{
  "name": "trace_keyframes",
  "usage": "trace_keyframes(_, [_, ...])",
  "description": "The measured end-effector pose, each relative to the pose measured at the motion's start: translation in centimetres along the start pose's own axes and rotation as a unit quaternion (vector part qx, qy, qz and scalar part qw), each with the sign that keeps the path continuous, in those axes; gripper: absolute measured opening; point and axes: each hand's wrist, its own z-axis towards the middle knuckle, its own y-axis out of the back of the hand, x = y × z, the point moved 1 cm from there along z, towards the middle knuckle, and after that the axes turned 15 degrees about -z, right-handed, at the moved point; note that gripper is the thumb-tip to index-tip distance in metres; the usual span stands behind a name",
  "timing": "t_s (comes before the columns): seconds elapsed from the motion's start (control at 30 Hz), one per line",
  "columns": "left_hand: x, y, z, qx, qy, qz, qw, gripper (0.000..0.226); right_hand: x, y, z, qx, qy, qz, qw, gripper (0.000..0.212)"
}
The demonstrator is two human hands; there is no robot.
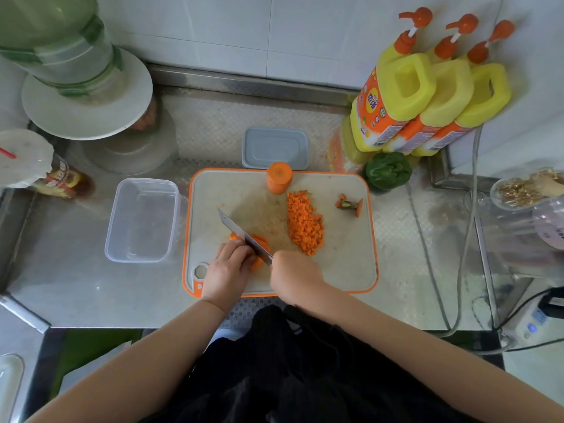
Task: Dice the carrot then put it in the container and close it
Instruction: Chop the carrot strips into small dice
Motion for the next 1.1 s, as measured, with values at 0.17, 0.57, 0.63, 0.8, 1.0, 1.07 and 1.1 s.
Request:
trace_keyframes(0.17, [0.1,-0.1,-0.1,-0.005,0.006,-0.009,1.000,0.025,0.3,-0.4,0.6,0.000,-0.011,0.024,1.000,0.014])
trace_keyframes(0.57, [-0.5,0.3,-0.1,0.002,0.032,-0.030,0.999,0.027,-0.9,-2.1,2.0,0.017,-0.006,0.133,0.991,0.028])
trace_keyframes(0.63, [-0.6,0.4,-0.1,0.006,0.032,-0.034,0.999,0.026,-1.1,-2.0,1.8,0.013,-0.007,0.134,0.991,0.029])
trace_keyframes(0.8, [-0.5,0.5,0.0,0.011,0.029,-0.026,0.999,0.025,-1.2,-1.6,0.2,-0.035,0.003,0.091,0.995,0.033])
trace_keyframes(1.0, [-0.1,0.4,-0.1,0.013,0.039,-0.016,0.999,0.029,-1.0,-1.2,-0.8,-0.039,0.010,0.058,0.997,0.031])
trace_keyframes(1.07, [-0.1,0.2,-0.1,0.008,0.042,-0.011,0.999,0.023,-1.0,-0.9,-0.9,-0.034,0.012,0.048,0.998,0.029])
trace_keyframes(1.1, [-0.1,0.2,-0.1,0.005,0.043,-0.009,0.999,0.018,-0.9,-0.8,-0.9,-0.030,0.011,0.045,0.998,0.027])
